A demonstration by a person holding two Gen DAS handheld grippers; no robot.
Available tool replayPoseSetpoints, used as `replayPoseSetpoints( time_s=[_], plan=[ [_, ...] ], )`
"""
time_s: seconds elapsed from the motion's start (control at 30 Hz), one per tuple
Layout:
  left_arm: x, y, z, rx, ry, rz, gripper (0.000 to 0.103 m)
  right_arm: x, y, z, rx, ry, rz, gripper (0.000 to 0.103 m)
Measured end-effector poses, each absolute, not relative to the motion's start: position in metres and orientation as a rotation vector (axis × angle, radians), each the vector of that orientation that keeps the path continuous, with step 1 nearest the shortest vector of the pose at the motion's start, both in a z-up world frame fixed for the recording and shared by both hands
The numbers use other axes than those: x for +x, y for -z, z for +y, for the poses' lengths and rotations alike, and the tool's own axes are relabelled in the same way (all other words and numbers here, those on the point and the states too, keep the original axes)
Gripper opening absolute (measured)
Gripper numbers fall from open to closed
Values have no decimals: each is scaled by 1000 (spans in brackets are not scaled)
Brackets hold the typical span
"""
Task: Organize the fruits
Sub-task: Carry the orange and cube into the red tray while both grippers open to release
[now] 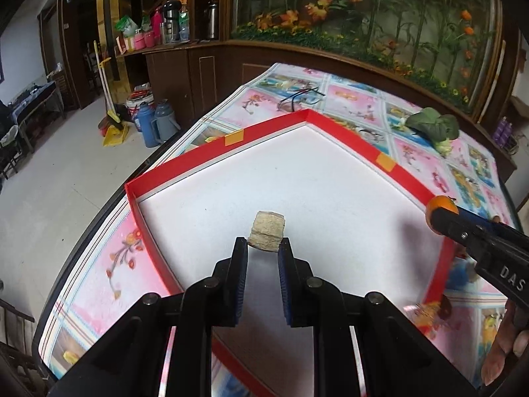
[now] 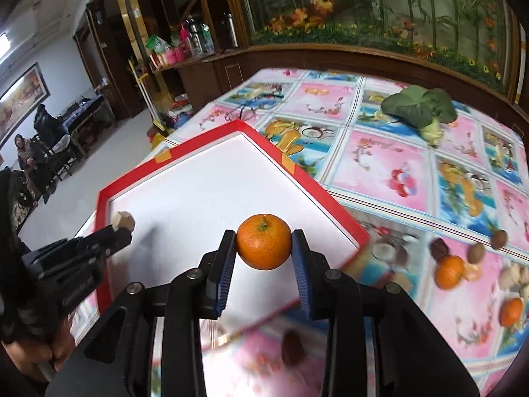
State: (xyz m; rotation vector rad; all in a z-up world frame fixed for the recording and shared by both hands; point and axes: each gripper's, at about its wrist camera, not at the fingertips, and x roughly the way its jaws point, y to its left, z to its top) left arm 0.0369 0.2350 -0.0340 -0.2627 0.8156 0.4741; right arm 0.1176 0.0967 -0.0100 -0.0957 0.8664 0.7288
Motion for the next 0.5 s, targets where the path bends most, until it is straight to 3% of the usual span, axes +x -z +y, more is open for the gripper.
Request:
replayPoseSetpoints(
  time_s=[0.5],
  plan=[
    [41,54,247,-230,-547,874,17,138,43,136,-135,-706,952,36]
  ],
)
